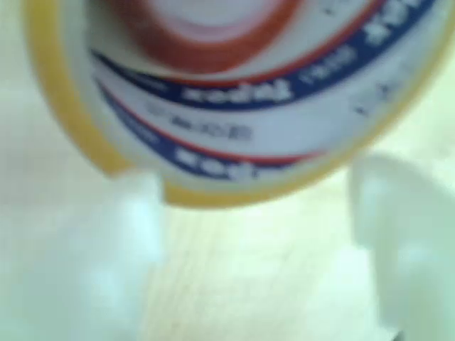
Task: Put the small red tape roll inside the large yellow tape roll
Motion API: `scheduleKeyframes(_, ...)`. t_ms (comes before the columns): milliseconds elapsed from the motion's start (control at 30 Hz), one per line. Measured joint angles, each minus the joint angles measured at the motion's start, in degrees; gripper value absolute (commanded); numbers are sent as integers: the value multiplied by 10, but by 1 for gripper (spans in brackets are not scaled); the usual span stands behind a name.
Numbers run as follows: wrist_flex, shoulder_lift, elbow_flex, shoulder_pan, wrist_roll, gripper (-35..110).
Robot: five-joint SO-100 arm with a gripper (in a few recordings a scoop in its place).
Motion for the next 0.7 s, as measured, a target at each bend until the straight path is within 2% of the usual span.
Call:
scheduleKeyframes(67, 0, -2, 0, 0, 0, 11)
scheduleKeyframes(133, 0, -3, 0, 0, 0, 0)
scheduleKeyframes(300, 4, 23, 34, 0, 0, 0)
scheduleKeyframes(500, -129, 299, 339, 2, 0, 0)
scheduleKeyframes(700, -225, 655, 678, 123, 13, 0)
